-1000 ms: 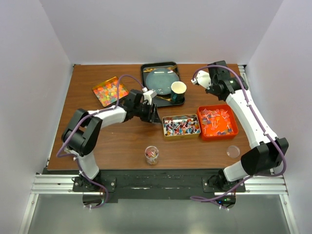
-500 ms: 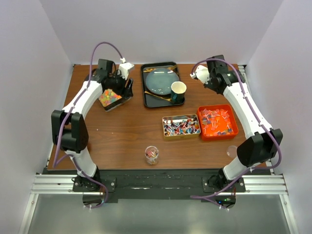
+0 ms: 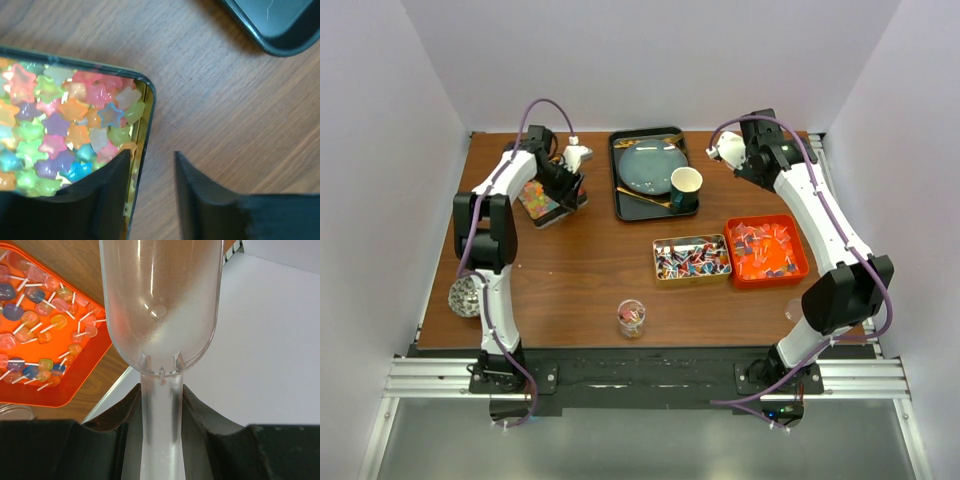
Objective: Pack the candies
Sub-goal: Move the storage box to the center of the board.
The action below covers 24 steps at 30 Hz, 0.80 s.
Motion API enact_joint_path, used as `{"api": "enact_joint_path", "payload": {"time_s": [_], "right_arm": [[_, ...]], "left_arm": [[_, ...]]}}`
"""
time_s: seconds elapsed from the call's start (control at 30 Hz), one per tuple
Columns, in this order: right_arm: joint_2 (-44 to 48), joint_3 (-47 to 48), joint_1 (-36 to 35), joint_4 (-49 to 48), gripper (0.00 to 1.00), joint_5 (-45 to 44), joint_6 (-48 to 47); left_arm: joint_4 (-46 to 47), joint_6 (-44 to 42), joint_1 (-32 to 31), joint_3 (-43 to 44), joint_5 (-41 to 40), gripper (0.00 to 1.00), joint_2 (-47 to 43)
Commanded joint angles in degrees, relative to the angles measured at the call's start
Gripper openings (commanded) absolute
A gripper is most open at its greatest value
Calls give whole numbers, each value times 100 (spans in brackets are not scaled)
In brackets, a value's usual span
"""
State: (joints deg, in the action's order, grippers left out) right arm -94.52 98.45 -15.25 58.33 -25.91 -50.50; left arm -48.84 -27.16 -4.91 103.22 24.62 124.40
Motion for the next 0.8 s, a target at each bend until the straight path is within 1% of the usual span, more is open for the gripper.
{"api": "enact_joint_path", "payload": {"time_s": [0.0, 0.03, 0.1, 0.13, 0.2, 0.23, 0.3, 0.33, 0.43, 0.47, 0.53, 0.57, 0.67, 0.77], "right_arm": [[13, 201, 30, -32, 0, 51, 137], [21, 192, 30, -32, 0, 86, 154], [21, 183, 30, -14, 0, 95, 163], [13, 192, 30, -14, 0, 104, 172], [21, 200, 30, -5, 0, 121, 181], [13, 218, 30, 3, 0, 130, 181], [4, 227, 30, 12, 0, 156, 190], [4, 227, 30, 12, 0, 157, 190], [4, 236, 30, 21, 0, 165, 190], [4, 236, 30, 21, 0, 174, 190], [4, 244, 30, 30, 0, 183, 190], [-5, 253, 30, 30, 0, 192, 190], [-14, 271, 30, 47, 0, 209, 190], [-31, 280, 39, 56, 0, 227, 198]], "left_arm": [[5, -351, -28, -258, 165, 39, -258], [58, -352, -45, -363, 201, 33, -345], [138, -404, -107, -653, 192, 27, -434], [155, -413, -142, -750, 131, 22, -512], [190, -370, -282, -1031, 69, 17, -609], [199, -334, -335, -1136, 78, 13, -697], [208, -115, -476, -1426, 165, 11, -803], [217, -45, -528, -1549, 331, 11, -934], [348, 175, -783, -2181, 578, 8, -1285], [392, 202, -958, -2505, 631, 8, -1374], [498, 228, -1152, -2806, 771, 7, -1654], [524, 246, -1353, -3042, 859, 6, -1725], [569, 482, -1705, -3229, 1132, 5, -1893], [568, 562, -2030, -3177, 1457, 5, -1937]]}}
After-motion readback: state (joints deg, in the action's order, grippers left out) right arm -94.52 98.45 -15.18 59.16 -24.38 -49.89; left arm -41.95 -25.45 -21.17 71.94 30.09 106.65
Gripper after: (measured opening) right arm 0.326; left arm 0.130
